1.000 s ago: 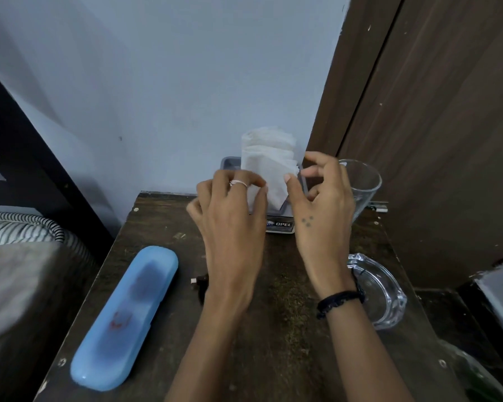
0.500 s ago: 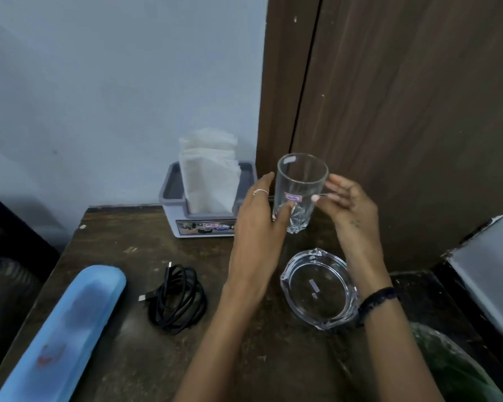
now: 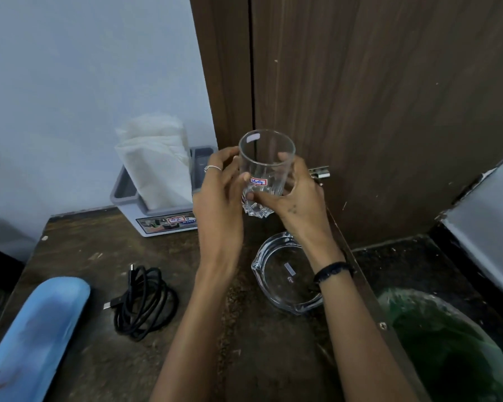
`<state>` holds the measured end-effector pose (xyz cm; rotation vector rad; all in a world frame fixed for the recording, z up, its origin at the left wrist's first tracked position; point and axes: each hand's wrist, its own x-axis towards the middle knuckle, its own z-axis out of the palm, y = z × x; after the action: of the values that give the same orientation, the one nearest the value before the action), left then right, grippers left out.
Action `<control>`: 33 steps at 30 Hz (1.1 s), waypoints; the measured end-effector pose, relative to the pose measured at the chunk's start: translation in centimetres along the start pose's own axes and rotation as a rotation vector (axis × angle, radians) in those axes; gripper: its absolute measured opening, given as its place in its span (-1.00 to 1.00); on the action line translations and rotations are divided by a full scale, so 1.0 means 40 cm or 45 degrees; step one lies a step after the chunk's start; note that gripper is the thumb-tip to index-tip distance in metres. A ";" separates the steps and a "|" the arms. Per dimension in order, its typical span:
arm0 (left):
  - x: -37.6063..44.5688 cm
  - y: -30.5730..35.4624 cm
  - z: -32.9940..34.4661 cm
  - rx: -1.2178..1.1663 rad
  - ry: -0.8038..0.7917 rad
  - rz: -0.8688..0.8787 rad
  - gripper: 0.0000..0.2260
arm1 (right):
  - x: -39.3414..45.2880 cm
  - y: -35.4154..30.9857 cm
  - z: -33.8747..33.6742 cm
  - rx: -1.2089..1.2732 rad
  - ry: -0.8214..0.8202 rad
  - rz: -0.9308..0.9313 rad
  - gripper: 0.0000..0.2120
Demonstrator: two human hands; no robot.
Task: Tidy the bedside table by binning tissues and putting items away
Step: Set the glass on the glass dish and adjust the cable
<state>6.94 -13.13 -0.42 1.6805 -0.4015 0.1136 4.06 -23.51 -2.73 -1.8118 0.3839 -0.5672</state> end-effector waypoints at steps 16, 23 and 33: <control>-0.080 0.093 -0.075 -0.028 -0.241 -0.008 -0.58 | -0.149 -0.099 -0.118 -0.103 -0.068 0.003 -0.32; -0.124 0.082 -0.067 -0.031 -0.369 0.001 -0.56 | -0.228 -0.054 -0.137 -0.011 0.050 0.051 -0.29; -0.137 0.077 -0.079 -0.057 -0.347 -0.029 -0.55 | -0.233 -0.046 -0.149 -0.107 -0.036 0.071 -0.29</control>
<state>1.32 -9.26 1.31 1.6599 -0.5841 -0.1418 -7.04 -22.80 -1.29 -1.8816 0.4433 -0.4921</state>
